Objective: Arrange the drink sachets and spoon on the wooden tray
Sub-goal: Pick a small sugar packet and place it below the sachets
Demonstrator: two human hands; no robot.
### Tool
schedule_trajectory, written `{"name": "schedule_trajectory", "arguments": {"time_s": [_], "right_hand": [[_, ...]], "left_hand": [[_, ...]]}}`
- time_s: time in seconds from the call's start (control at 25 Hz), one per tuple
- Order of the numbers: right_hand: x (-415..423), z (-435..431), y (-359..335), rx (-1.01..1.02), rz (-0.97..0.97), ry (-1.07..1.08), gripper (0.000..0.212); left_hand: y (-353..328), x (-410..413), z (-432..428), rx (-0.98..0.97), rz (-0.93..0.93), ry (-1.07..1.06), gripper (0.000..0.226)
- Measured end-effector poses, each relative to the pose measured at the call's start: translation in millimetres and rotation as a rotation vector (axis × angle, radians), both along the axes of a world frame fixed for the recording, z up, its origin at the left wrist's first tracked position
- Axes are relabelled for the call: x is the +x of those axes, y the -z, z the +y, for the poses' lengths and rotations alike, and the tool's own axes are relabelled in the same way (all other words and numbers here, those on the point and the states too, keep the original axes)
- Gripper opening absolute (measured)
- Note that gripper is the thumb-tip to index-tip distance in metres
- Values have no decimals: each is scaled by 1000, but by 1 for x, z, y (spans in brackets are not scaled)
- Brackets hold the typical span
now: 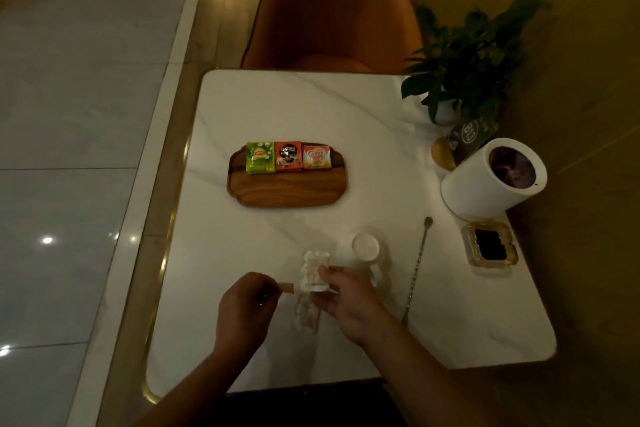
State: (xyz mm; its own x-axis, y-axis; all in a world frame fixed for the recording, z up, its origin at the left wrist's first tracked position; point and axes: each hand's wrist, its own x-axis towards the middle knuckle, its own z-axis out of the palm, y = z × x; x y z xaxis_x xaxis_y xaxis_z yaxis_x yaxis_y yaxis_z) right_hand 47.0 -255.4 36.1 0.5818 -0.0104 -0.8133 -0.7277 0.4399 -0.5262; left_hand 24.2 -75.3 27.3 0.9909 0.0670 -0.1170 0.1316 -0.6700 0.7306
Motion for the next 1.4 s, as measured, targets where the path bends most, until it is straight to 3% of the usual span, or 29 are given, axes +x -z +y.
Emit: {"name": "schedule_trajectory", "arguments": {"time_s": [0.08,0.24,0.32,0.44,0.52,0.6,0.76,0.92,1.0,1.08,1.16,1.28,1.4], "right_hand": [[0,4,-3,70,1,-5,11],[2,10,-3,-245,-88,-91,9],[2,11,-4,-268,-117,-74,10],[0,13,-11,-229,-172,-93,9],[-1,13,-18,-221,-213,-113,8],[0,9,-28,-241,-268,-113,8],[7,-6,-47,-662,-655,-231,18],[7,-6,-55,-912,-1147,-617,22],[8,-6,-52,-945,-1252,-697,25],[9,-8,-51,-920,-1223,-660,39],[8,-8,-52,-807,-1015,-540,47],[10,-1,-55,-477,-623,-387,29],[9,4,-55,-547,-611,-379,16]], "left_hand": [[-9,-1,-2,-28,-117,133,22],[-26,-6,-6,-140,-128,200,15],[-34,-7,-10,-303,-27,19,18],[-42,1,-14,-707,270,-408,45],[-44,7,-11,-1004,443,-511,64],[-47,10,-4,-1053,488,-503,56],[-52,16,0,-966,475,-471,35],[-57,19,0,-1062,527,-422,21],[-58,20,-1,-1074,501,-395,24],[-59,21,-1,-1041,462,-378,30],[-59,22,-1,-1017,426,-379,32],[-58,23,0,-984,378,-359,33],[-57,22,-2,-946,356,-309,32]]}}
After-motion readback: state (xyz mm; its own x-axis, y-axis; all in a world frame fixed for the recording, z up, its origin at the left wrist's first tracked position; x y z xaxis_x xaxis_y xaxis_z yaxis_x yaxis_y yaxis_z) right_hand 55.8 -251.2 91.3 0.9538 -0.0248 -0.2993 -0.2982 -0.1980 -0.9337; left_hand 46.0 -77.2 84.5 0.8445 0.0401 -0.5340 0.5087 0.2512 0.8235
